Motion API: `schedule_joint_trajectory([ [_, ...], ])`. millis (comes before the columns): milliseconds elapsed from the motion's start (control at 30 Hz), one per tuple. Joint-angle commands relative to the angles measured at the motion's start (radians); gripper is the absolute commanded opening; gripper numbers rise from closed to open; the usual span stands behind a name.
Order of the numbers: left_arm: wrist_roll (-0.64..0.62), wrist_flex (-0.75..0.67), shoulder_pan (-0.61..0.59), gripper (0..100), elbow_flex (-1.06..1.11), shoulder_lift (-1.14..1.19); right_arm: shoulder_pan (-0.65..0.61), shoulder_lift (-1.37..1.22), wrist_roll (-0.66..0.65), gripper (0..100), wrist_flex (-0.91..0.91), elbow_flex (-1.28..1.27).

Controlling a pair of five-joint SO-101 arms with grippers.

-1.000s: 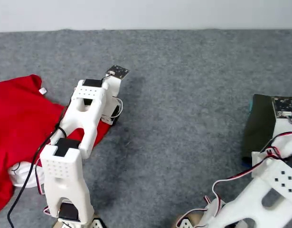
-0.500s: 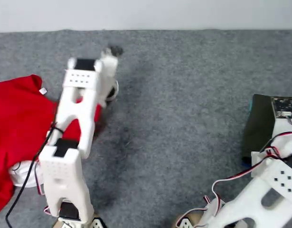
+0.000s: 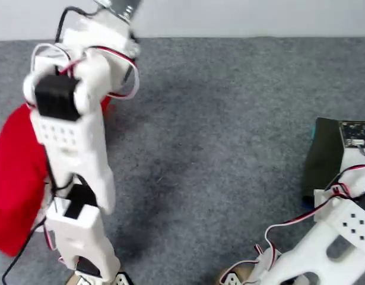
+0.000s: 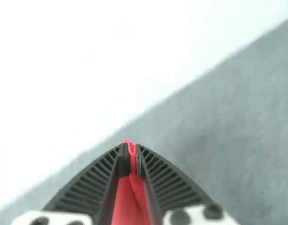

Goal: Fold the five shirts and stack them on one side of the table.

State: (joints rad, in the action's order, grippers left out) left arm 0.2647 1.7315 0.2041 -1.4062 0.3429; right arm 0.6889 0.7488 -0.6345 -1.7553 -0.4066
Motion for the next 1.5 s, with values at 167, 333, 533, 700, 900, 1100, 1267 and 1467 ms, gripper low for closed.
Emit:
schedule_joint_trajectory([
  [167,0.068,-0.006,0.356,1,-0.255,-0.063,-0.002,0.027,0.005,0.9,-0.039,0.005],
  [333,0.089,-0.008,0.462,1,-0.269,-0.103,-0.004,0.027,0.005,0.9,-0.039,-0.046],
  [533,0.077,0.025,0.434,1,-0.188,-0.206,-0.008,0.027,0.005,0.9,-0.039,-0.132],
  [700,0.068,0.025,0.334,1,0.027,-0.330,-0.067,0.027,0.009,0.9,-0.039,-0.135],
  [900,0.069,0.025,0.265,1,0.426,-0.499,-0.220,0.027,0.011,0.9,-0.039,-0.132],
  [1100,0.077,0.020,0.155,1,0.888,-0.638,-0.412,0.027,0.015,0.9,-0.039,-0.132],
  [1267,0.077,-0.037,-0.005,1,1.179,-0.709,-0.527,0.027,0.038,4.4,-0.039,-0.135],
  [1467,0.077,-0.210,-0.170,1,1.460,-0.769,-0.705,0.015,0.058,6.9,-0.036,-0.135],
])
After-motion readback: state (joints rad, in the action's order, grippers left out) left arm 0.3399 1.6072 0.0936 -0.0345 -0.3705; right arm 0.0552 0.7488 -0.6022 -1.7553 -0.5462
